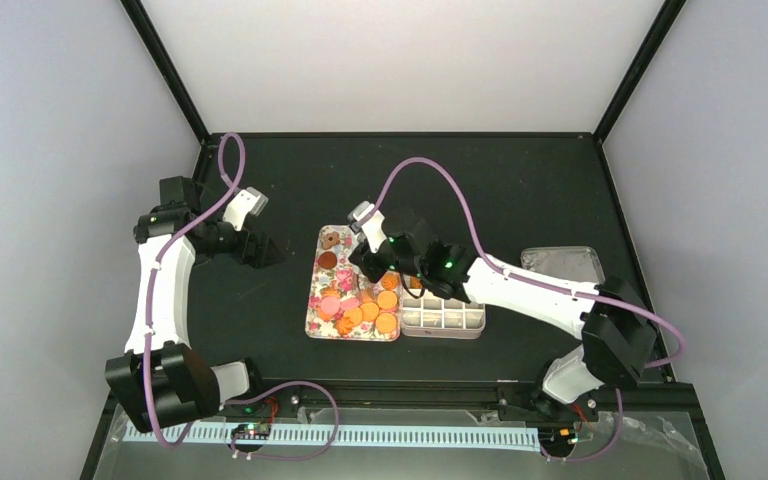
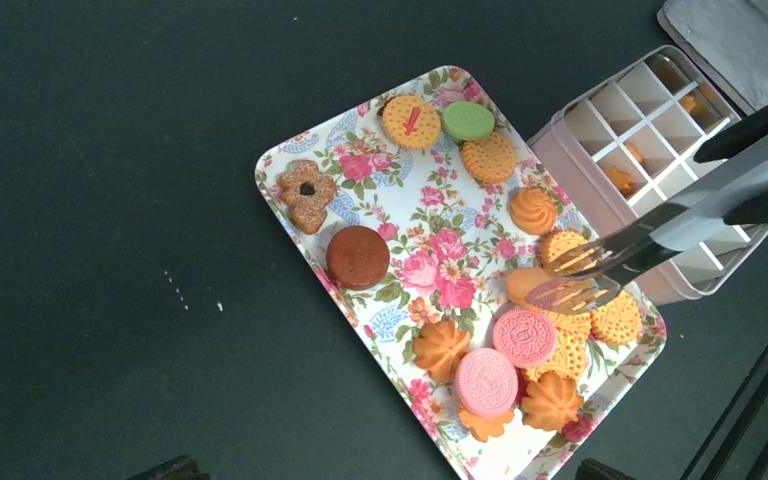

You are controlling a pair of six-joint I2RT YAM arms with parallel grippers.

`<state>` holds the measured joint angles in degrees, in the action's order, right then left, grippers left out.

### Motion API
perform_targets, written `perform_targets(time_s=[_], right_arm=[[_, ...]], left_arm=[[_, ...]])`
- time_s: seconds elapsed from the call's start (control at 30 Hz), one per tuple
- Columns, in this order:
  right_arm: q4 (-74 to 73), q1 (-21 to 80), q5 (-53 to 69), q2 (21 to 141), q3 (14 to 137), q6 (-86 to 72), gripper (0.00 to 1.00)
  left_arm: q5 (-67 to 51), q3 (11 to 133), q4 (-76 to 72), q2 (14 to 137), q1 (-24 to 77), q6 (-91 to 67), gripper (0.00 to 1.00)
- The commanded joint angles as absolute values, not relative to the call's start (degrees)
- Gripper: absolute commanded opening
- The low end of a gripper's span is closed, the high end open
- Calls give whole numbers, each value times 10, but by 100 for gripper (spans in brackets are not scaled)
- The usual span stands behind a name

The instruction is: Pack the cookies

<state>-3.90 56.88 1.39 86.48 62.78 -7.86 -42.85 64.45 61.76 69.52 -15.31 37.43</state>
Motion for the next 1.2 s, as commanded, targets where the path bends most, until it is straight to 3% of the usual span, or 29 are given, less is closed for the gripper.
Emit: perform_targets(time_s=[0.0, 0.57, 0.8, 1.17], right_arm=[[17, 570, 27, 880, 651, -81, 25], [-27, 570, -17, 924, 649, -51, 26], [-7, 570, -32, 897, 646, -52, 1], [-75, 535, 8, 762, 637, 5, 1]], left_arm=[[-430, 670, 635, 688, -156, 381, 99], [-431, 674, 638, 686, -156, 383, 99], [-432, 673, 637, 686, -156, 381, 99], [-435, 672, 636, 690, -156, 382, 99]])
